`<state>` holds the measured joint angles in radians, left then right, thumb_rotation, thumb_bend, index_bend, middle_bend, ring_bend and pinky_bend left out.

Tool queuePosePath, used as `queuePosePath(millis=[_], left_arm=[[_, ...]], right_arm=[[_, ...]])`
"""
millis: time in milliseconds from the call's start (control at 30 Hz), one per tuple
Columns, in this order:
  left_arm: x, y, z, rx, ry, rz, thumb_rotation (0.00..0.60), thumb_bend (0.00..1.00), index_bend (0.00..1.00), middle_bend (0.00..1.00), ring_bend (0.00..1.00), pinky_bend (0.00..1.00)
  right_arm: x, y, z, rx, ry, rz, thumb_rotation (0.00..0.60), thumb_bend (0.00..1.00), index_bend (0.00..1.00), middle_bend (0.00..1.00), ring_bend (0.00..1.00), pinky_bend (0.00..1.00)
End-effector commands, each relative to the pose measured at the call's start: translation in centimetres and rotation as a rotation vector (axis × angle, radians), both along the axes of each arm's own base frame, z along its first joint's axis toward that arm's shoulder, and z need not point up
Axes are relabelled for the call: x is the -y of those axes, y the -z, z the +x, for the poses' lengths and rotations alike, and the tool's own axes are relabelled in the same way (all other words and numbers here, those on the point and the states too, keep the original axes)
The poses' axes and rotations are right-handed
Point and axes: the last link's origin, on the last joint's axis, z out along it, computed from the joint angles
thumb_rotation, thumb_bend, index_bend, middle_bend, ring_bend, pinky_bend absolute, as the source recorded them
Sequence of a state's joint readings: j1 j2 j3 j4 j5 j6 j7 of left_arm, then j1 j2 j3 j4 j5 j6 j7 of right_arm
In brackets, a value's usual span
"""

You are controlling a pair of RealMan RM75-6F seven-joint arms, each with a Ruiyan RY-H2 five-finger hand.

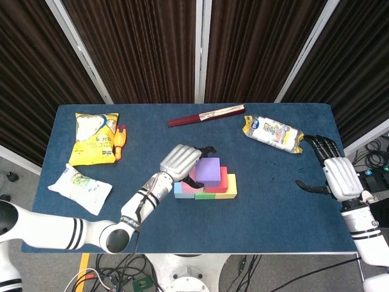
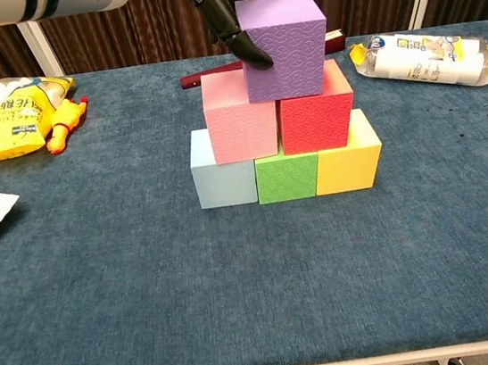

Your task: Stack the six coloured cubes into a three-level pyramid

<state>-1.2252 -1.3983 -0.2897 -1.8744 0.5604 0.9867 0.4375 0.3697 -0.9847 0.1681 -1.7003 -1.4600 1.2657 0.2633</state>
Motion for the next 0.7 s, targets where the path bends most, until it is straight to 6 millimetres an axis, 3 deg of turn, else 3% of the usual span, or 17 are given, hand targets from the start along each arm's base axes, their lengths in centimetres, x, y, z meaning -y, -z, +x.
queuePosePath(millis=[33, 367, 567, 700], left_arm=[[0.2, 0.0, 0.0, 0.0, 0.004, -0.001, 0.6, 0.12, 0.16, 0.31, 0.34, 0.5], [0.7, -1.2, -0.3, 0.027, 0.006, 0.01, 0.6, 0.12, 0.11, 0.24, 0.25, 0.47], [1.0, -3.8, -1.5, 0.094, -0.009, 0.051, 0.6, 0.12, 0.11, 0.24, 0.25, 0.47], [0.7, -6.5, -3.9, 0.146, -0.058, 0.109, 0.6, 0.12, 0.11, 0.24, 0.25, 0.47]], right_arm=[[0.0, 0.0, 0.0, 0.001, -0.001, 0.0, 0.6, 0.09, 0.0, 0.08, 0.0, 0.0], [-0.1, -0.2, 0.0, 0.012, -0.003, -0.008, 0.6, 0.09, 0.0, 0.08, 0.0, 0.0], [-0.2, -0.3, 0.0, 0.016, -0.006, -0.013, 0.6, 0.09, 0.0, 0.08, 0.0, 0.0], [-0.4, -0.1, 0.0, 0.024, -0.008, 0.006, 0.6, 0.09, 0.0, 0.08, 0.0, 0.0]])
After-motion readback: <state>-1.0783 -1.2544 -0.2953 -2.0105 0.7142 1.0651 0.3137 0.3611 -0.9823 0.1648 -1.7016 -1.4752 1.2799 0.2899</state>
